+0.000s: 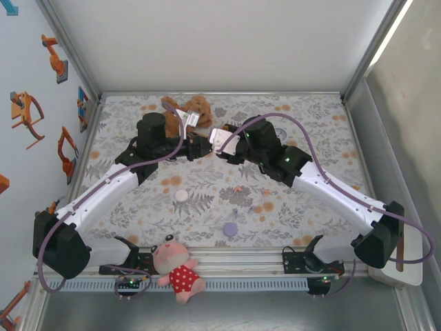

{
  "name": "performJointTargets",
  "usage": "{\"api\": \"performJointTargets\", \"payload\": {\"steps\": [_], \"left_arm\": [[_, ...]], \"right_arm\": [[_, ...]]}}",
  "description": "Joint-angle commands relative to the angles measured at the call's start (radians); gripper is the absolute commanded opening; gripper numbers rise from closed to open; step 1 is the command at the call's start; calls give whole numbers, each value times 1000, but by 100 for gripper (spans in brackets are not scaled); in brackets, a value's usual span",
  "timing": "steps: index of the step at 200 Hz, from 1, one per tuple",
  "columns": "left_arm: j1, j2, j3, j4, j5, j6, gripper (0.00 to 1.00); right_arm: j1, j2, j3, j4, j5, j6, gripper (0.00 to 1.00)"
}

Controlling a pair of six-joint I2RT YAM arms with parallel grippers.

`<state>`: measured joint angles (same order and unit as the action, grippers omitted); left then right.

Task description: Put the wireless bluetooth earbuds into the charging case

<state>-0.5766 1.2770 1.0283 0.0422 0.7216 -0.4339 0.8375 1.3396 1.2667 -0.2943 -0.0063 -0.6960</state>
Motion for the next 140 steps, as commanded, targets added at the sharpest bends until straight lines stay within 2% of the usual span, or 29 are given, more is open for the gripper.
{"api": "performJointTargets", "payload": {"steps": [1, 14, 39, 42, 45, 50, 70, 96, 116, 140], "left_arm": [[-6, -19, -25, 83, -14, 1, 12], [-5, -28, -51, 124, -33, -4, 10], [4, -44, -110, 233, -61, -6, 6], [6, -46, -117, 249, -63, -7, 6], [7, -49, -128, 267, -66, -8, 6], [12, -53, -143, 299, -70, -8, 5], [46, -69, -218, 446, -77, -30, 2], [112, -66, -340, 739, -73, -96, 0], [150, -37, -417, 984, -47, -154, 0], [160, 29, -454, 1228, 2, -197, 0]], "right_arm": [[8, -2, 14, 9, -31, 40, 60], [6, -5, 12, 7, -45, 59, 69], [-11, -18, 1, 1, -89, 116, 78], [-15, -22, -1, 0, -96, 127, 83], [-20, -25, -3, -1, -108, 137, 94], [-27, -30, -7, -2, -126, 152, 99], [-65, -66, -37, 1, -216, 216, 99], [-138, -110, -92, 28, -368, 332, 99], [-193, -145, -155, 100, -490, 435, 99], [-222, -181, -231, 217, -571, 541, 99]]}}
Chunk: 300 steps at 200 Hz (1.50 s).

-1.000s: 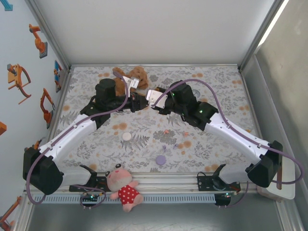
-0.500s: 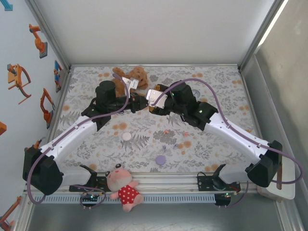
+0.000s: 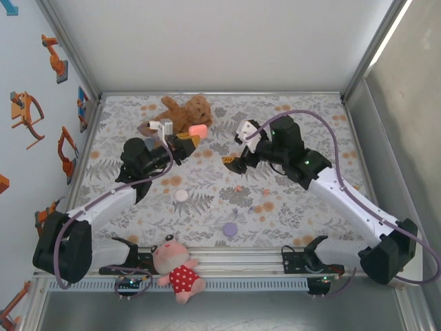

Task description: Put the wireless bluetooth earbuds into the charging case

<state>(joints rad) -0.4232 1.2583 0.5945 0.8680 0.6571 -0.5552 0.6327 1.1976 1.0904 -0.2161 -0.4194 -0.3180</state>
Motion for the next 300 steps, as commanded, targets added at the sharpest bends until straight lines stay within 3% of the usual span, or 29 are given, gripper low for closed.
{"api": "performJointTargets", "payload": {"steps": [1, 14, 46, 74, 161, 194, 300], "left_arm": [[6, 51, -21, 412, 68, -77, 0], [7, 98, -18, 531, 104, -97, 0], [2, 168, 67, 531, 224, -123, 0], [-10, 170, 89, 531, 268, -68, 0], [-10, 128, 59, 529, 296, 113, 0], [-12, 121, 61, 530, 295, 118, 0], [-12, 120, 82, 524, 306, 104, 0]], "right_arm": [[-17, -41, -57, 142, -161, 167, 99], [-23, -50, -78, 188, -190, 209, 98], [-30, -43, -98, 265, -245, 284, 97], [-53, -24, -100, 331, -280, 334, 96], [-74, 87, -15, 422, -332, 431, 90], [-71, 120, -14, 520, -327, 490, 89], [-63, 191, 89, 486, -296, 492, 80]]}}
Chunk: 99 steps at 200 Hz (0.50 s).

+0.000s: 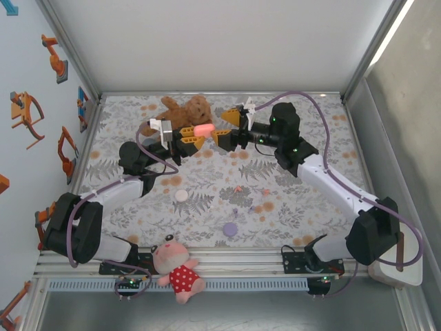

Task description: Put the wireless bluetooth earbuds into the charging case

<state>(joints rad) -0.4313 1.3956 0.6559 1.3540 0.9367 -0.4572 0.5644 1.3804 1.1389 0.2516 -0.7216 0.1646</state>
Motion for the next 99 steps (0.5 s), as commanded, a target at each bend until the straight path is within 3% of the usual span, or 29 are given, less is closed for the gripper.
{"api": "performJointTargets", "payload": {"steps": [1, 99], "left_arm": [[-4, -17, 22, 37, 27, 6, 0], [-1, -12, 28, 39, 34, -8, 0]], "right_arm": [[6, 8, 41, 18, 7, 10, 80], [6, 23, 101, -53, 73, -33, 75]]}}
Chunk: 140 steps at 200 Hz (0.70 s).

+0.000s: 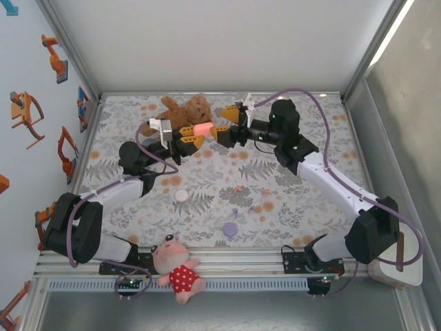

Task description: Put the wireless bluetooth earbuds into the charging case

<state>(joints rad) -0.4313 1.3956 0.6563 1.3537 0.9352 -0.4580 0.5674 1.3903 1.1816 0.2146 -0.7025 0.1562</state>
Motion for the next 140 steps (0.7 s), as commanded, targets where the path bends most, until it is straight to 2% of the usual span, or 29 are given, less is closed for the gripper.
{"api": "performJointTargets", "payload": {"steps": [1, 82, 140], "left_arm": [[-1, -14, 28, 39, 36, -7, 0], [0, -16, 22, 20, 34, 1, 0], [4, -53, -2, -82, 24, 54, 0]], "right_arm": [[3, 14, 60, -18, 54, -25, 75], [4, 23, 109, -55, 41, -40, 74], [3, -80, 57, -75, 60, -12, 75]]}}
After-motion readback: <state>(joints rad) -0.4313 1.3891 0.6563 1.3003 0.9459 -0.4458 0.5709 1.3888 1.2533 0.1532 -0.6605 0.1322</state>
